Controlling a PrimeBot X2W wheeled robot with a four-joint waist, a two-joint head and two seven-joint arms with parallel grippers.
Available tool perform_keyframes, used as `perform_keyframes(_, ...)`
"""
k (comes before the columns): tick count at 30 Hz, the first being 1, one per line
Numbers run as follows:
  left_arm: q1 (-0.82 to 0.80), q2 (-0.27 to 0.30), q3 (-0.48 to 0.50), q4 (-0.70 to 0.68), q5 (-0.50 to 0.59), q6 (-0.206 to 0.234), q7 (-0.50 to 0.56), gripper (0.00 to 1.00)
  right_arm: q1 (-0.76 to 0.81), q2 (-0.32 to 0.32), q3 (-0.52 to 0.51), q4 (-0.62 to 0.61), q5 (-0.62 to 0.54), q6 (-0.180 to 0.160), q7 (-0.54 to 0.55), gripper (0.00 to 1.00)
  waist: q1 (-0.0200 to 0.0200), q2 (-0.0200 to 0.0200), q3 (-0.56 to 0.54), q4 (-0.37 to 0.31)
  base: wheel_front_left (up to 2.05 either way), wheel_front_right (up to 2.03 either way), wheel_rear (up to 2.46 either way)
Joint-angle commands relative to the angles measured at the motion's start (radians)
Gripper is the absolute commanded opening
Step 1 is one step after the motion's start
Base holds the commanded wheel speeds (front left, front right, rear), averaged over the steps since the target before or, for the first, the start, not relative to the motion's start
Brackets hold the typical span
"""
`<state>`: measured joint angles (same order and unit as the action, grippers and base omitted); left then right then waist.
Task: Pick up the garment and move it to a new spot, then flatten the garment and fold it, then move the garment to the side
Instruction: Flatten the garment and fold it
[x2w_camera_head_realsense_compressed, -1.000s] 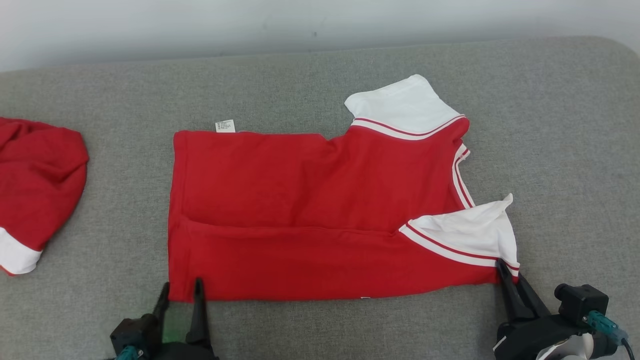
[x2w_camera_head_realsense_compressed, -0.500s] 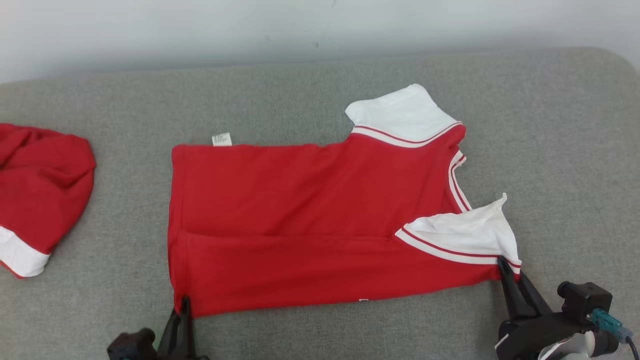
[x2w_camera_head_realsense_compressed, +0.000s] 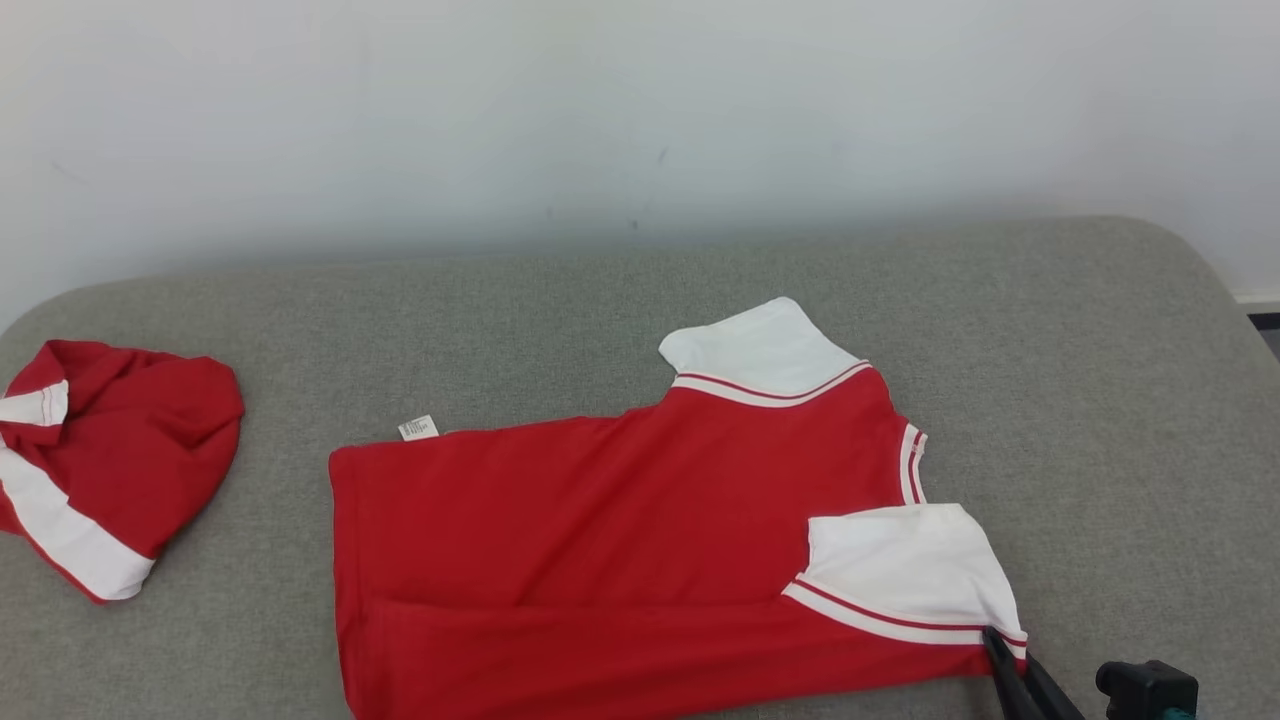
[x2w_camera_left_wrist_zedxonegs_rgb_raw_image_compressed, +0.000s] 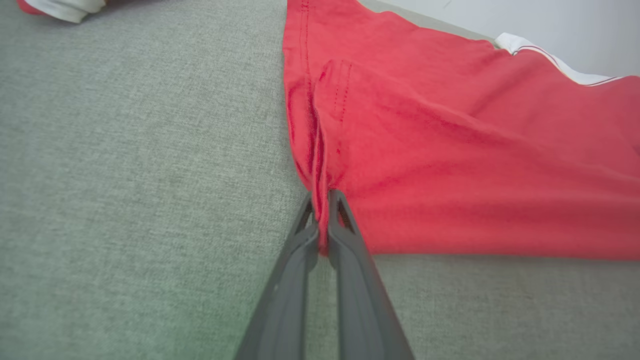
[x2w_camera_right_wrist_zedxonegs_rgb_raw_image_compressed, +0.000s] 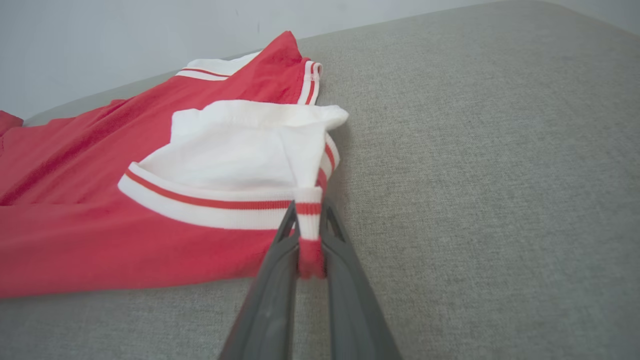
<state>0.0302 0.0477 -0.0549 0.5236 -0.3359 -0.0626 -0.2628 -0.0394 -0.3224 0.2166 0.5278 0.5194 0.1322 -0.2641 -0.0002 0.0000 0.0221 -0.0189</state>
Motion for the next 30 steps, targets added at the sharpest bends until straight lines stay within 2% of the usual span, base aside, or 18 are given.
perform_keyframes(1,0.021,0.005,0.005,0.001,0.006,-0.002,-0.003,0.0,0.013,-0.007,-0.001,0.001,0.012,-0.003,0.0,0.0,0.0002,0.0,-0.023,0.004,0.0,0.0,0.0)
perform_keyframes(6,0.032,0.005,-0.002,0.012,0.007,-0.001,-0.003,0.0,0.014,-0.006,0.013,0.017,0.017,-0.003,0.0,0.0,0.0002,0.0,-0.015,0.01,0.0,0.0,0.0)
perform_keyframes(7,0.03,0.005,-0.002,0.01,0.01,0.001,-0.003,0.15,0.01,-0.004,0.013,0.023,0.017,-0.003,0.0,0.13,0.0002,0.0,-0.013,0.011,0.0,0.0,0.0)
perform_keyframes(8,0.027,0.005,-0.001,0.004,0.014,0.005,-0.003,0.55,0.005,-0.002,0.012,0.026,0.017,-0.003,0.0,0.61,0.0002,0.0,-0.01,0.012,0.0,0.0,0.0)
perform_keyframes(9,0.023,0.005,-0.002,-0.001,0.016,0.007,-0.003,1.0,0.0,0.0,0.011,0.027,0.016,-0.003,0.0,1.0,0.0002,0.0,-0.006,0.014,0.0,0.0,0.0)
perform_keyframes(21,-0.022,0.004,0.03,-0.075,0.065,0.042,-0.003,1.0,-0.05,0.044,-0.088,-0.061,-0.101,-0.003,0.0,1.0,0.0002,0.0,0.025,0.016,0.0,0.0,0.0)
perform_keyframes(30,-0.177,0.004,0.054,-0.065,0.128,0.035,-0.003,1.0,-0.161,0.064,-0.109,-0.097,-0.159,-0.003,0.0,1.0,0.0002,0.0,0.077,0.018,0.0,0.0,0.0)
